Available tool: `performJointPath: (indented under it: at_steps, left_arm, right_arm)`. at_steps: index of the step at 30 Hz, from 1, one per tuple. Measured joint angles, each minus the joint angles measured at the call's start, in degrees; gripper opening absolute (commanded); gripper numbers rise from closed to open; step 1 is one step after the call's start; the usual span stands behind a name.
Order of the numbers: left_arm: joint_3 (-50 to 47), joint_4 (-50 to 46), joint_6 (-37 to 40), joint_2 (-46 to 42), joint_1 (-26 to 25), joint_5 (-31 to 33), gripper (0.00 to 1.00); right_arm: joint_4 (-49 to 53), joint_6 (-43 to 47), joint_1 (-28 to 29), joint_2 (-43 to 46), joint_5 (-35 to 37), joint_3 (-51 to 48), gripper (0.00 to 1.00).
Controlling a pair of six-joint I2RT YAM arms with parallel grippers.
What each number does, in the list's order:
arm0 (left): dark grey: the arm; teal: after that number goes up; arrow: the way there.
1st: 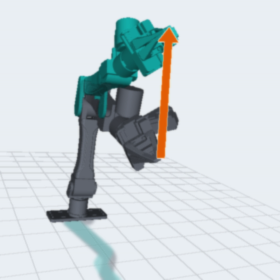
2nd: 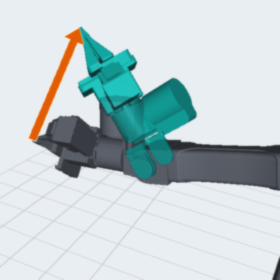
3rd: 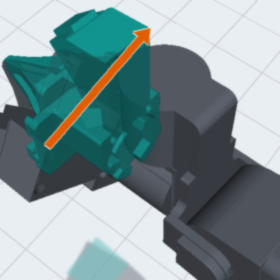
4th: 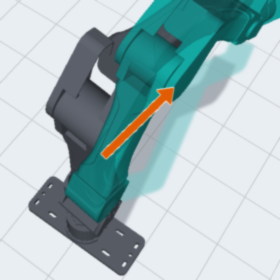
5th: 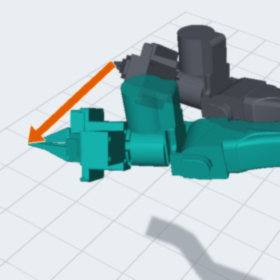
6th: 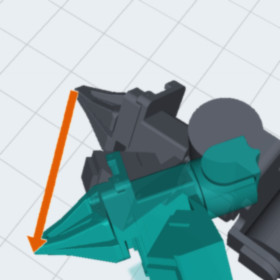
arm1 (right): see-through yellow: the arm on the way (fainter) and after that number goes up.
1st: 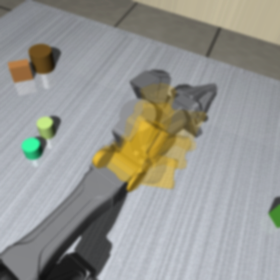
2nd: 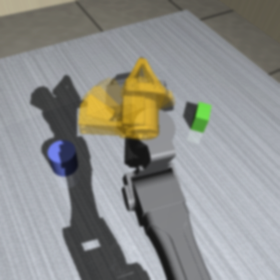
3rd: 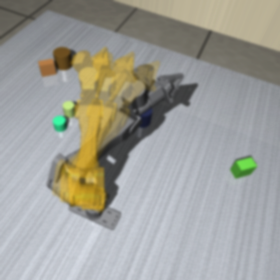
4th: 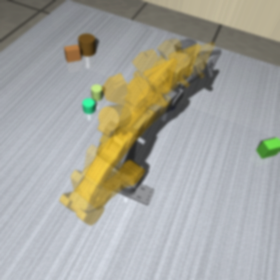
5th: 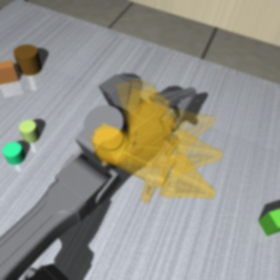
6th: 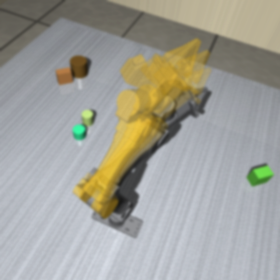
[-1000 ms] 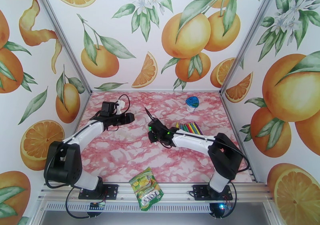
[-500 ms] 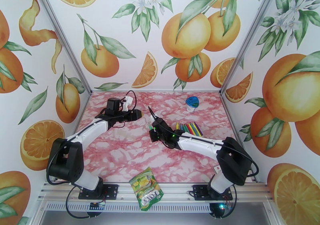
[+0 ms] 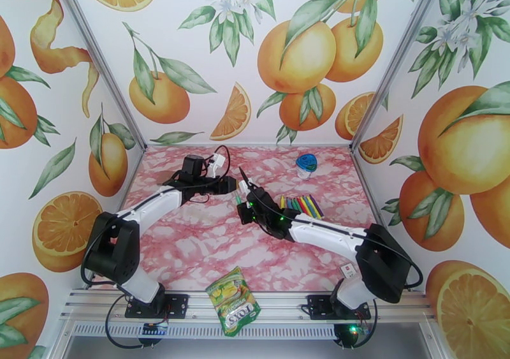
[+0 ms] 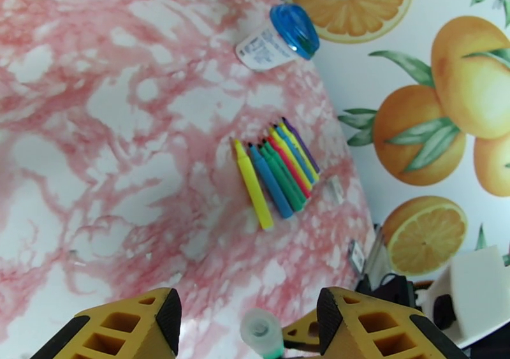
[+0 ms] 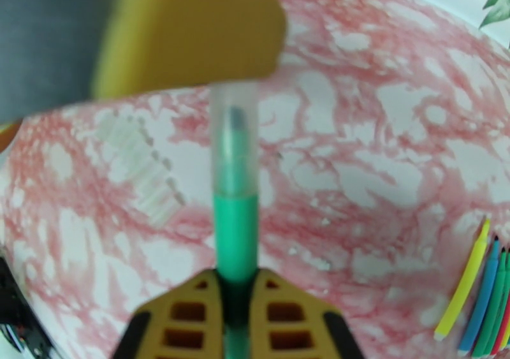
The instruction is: Open the pen caps
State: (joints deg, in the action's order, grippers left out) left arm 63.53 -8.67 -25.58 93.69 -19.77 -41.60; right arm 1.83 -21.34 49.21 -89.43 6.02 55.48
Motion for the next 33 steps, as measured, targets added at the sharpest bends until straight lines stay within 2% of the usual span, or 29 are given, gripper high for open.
performJointPath:
  at_steps: [11,21,23,28,33]
  left_arm:
    - [2.5,-1.2,0.6,1.3,-2.8,-0.5,0.39]
    - [3.1,-2.3,0.6,3.1,-3.2,-0.5,0.20]
    - [3.2,-2.3,0.4,3.1,-3.3,-0.9,0.17]
    - [3.7,-2.4,0.4,3.1,-3.4,-1.0,0.14]
    - [3.7,-2.4,0.4,3.1,-3.5,-1.1,0.12]
  right_arm:
    - [-1.7,0.4,0.0,0.3,0.1,-0.2,0.10]
    - [-1.9,0.4,0.0,0.6,1.5,-0.5,0.10]
    - [-1.8,0.4,0.0,0.6,1.5,-0.5,0.14]
    - [-2.0,0.7,-0.1,0.6,1.7,-0.6,0.34]
    - [-2.1,0.8,-0.2,0.6,1.6,-0.6,0.39]
